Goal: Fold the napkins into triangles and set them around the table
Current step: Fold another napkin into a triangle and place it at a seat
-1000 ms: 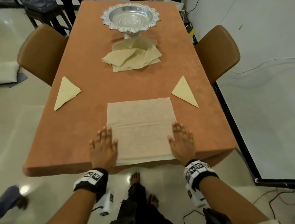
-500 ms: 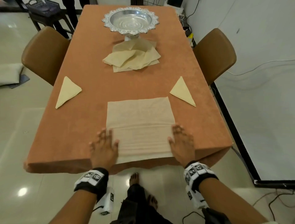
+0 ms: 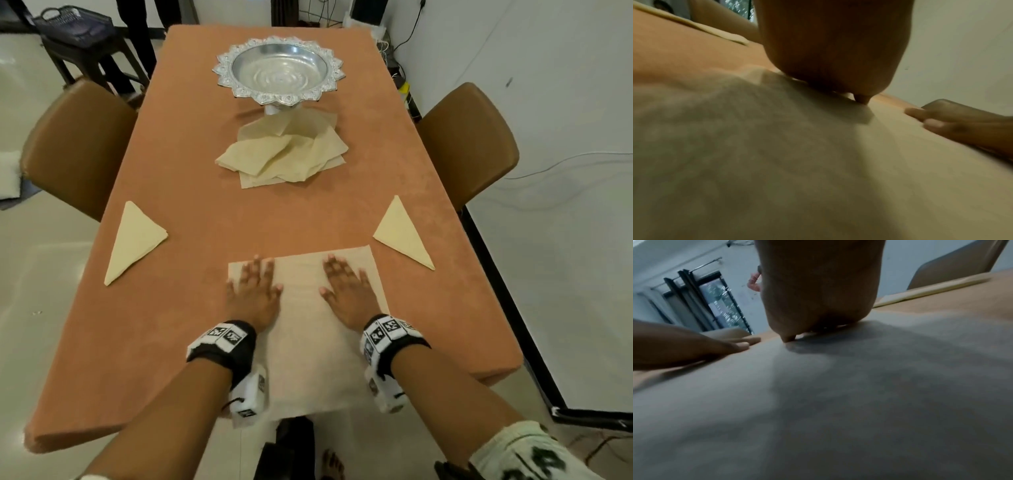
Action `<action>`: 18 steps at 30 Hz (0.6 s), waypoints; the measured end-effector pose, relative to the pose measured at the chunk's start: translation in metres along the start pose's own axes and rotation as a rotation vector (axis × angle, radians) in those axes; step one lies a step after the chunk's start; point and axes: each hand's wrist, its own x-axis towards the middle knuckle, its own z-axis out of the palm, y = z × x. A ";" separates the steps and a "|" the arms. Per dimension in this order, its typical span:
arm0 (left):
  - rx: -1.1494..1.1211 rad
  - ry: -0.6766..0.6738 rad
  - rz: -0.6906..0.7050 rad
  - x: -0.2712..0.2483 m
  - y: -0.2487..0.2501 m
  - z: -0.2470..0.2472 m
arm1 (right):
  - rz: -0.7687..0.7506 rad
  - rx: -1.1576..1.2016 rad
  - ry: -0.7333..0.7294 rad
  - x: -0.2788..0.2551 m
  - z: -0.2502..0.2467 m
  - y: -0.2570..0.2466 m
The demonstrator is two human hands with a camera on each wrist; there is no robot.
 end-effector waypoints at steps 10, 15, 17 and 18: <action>-0.001 0.176 0.070 0.044 -0.054 -0.063 | -0.034 -0.054 0.093 0.044 -0.054 0.058; -0.186 0.145 0.073 0.045 -0.051 -0.062 | 0.041 -0.011 -0.042 0.061 -0.071 0.054; -0.258 0.085 0.056 0.048 -0.052 -0.066 | 0.059 0.044 -0.100 0.067 -0.079 0.054; -0.260 0.049 0.053 0.051 -0.053 -0.069 | 0.063 0.053 -0.124 0.070 -0.083 0.054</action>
